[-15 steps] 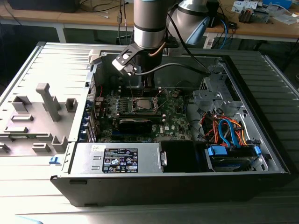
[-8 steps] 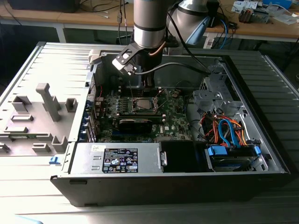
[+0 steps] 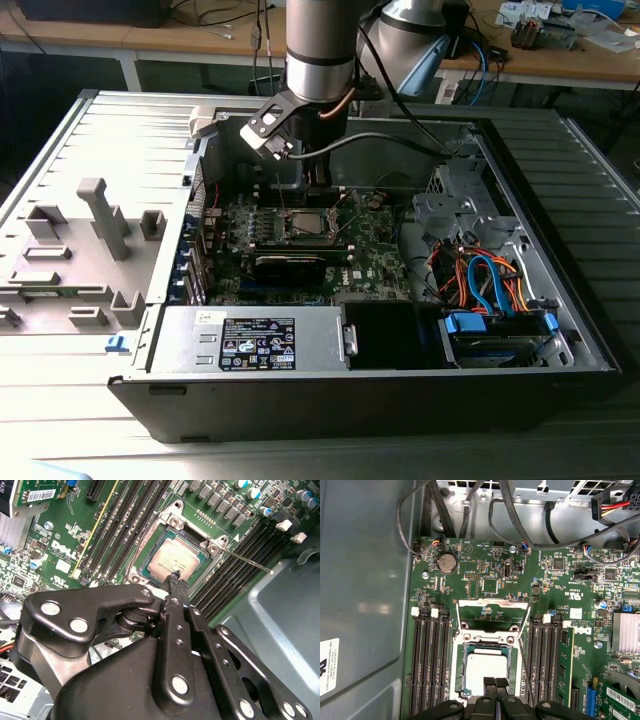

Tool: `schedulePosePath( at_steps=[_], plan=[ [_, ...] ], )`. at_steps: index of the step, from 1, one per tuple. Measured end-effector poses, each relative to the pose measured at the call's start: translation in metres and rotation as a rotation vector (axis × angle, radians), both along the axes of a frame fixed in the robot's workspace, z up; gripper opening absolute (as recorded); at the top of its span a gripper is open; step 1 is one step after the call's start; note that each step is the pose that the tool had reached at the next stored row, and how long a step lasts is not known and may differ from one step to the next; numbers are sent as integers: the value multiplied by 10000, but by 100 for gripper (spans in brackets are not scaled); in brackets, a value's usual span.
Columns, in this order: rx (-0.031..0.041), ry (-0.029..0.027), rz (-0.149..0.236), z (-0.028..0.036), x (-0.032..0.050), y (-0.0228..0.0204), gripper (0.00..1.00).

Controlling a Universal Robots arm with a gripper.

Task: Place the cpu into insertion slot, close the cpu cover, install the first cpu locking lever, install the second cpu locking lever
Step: 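Close the cpu cover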

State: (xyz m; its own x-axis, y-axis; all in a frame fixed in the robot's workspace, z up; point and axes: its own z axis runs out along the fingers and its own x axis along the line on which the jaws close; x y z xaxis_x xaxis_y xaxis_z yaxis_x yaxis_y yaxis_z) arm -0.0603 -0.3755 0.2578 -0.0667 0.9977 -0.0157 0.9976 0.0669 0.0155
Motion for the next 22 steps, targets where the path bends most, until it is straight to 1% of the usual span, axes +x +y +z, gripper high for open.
schedulePosePath(
  at_steps=[4,9,15,16,22],
  plan=[
    [1,-1,0,7,0,0,11],
    [0,0,-1,35,0,-1,11],
    [0,0,0,55,0,-3,11],
    [11,0,0,55,1,-4,11],
    [13,0,0,61,3,-5,11]
  ],
)
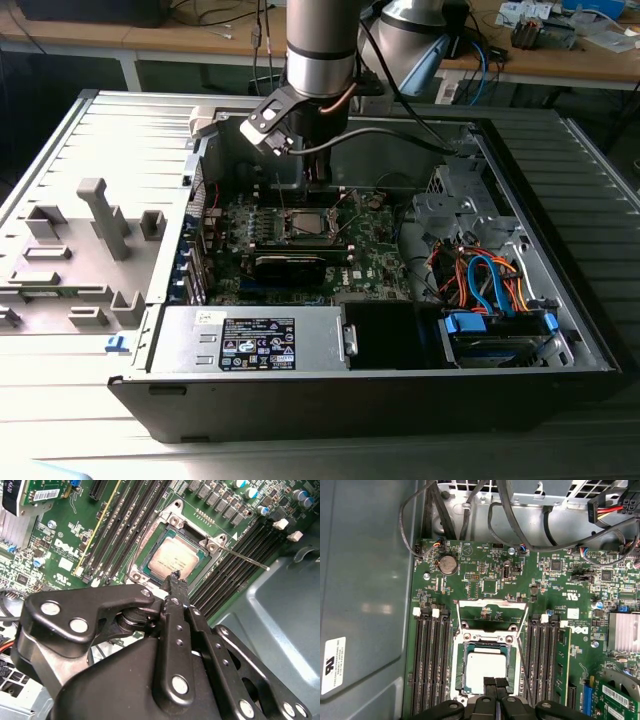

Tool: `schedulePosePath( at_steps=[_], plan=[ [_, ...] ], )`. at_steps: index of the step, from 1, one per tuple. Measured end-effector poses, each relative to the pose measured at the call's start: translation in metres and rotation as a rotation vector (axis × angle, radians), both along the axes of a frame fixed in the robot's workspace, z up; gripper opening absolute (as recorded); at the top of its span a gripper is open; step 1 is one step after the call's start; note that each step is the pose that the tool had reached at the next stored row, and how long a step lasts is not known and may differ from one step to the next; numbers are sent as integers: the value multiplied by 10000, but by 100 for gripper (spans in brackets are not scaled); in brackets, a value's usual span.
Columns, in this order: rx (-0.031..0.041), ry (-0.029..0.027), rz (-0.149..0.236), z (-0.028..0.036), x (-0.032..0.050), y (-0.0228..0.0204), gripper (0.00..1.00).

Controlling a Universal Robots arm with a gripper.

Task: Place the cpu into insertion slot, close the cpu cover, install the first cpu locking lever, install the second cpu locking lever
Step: 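Close the cpu cover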

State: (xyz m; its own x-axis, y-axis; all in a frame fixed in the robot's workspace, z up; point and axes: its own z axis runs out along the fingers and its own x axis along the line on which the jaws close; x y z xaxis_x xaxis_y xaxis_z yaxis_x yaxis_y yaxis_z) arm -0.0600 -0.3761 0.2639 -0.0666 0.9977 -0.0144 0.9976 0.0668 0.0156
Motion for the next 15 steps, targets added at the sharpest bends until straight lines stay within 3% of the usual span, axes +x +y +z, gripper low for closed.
schedulePosePath(
  at_steps=[10,15],
  plan=[
    [18,1,0,20,8,-12,11],
    [67,2,0,22,14,-22,11]
  ],
)
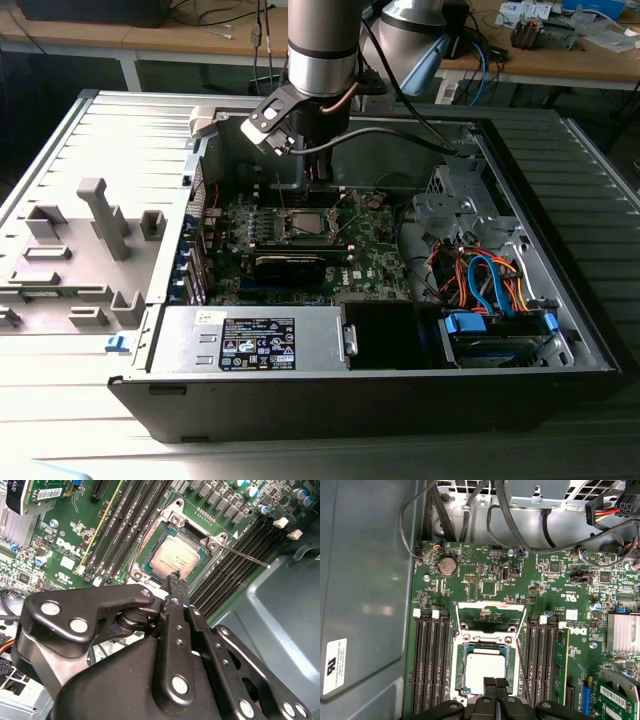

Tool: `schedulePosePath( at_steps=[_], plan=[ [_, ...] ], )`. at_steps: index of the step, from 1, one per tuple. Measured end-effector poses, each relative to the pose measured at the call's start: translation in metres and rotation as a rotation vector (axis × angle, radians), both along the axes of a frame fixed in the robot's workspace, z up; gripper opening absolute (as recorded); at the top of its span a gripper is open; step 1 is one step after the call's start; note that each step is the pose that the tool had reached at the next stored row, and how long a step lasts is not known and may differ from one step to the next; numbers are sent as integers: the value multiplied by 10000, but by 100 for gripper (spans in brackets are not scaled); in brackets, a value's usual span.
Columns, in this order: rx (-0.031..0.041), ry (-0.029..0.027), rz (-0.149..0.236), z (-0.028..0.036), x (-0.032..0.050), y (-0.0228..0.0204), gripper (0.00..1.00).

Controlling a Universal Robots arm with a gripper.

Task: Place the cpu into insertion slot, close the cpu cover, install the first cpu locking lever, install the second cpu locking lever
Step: 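Close the cpu cover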

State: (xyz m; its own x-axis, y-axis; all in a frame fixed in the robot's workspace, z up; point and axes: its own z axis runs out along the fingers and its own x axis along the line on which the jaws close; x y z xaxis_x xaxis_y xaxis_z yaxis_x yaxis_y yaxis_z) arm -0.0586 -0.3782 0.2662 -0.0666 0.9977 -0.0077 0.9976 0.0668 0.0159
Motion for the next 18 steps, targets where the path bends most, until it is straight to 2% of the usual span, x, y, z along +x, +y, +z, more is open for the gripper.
schedulePosePath(
  at_steps=[18],
  plan=[
    [21,7,1,18,22,-5,11]
  ],
)
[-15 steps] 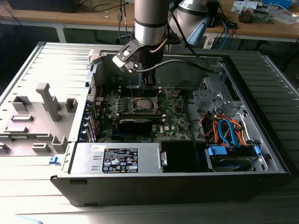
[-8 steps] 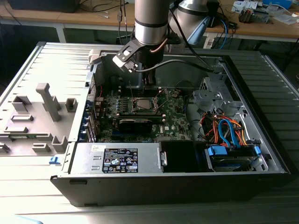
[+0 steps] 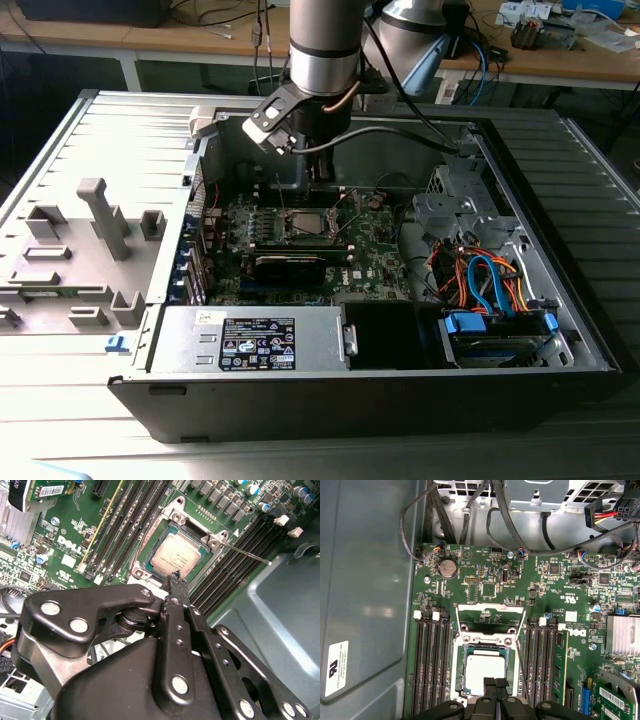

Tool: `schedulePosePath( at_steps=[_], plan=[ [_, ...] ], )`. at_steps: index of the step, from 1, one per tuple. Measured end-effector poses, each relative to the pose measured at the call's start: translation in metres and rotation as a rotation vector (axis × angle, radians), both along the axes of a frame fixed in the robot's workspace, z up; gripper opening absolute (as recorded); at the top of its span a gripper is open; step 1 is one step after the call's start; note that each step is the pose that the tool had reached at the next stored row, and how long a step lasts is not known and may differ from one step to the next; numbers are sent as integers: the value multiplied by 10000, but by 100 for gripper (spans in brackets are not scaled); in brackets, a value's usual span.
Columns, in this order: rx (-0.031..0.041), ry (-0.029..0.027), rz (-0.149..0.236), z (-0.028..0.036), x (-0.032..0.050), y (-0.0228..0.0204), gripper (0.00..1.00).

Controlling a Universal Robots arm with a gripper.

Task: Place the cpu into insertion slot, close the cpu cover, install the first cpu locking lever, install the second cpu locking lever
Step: 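Close the cpu cover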

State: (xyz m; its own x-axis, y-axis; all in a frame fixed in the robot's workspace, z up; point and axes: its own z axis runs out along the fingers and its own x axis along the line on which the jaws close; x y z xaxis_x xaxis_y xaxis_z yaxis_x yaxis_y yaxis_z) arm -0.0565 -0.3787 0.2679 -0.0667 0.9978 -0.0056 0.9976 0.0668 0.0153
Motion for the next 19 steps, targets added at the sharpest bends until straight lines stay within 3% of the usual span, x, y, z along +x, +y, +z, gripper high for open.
schedulePosePath(
  at_steps=[19],
  plan=[
    [93,2,0,2,14,-22,11]
  ],
)
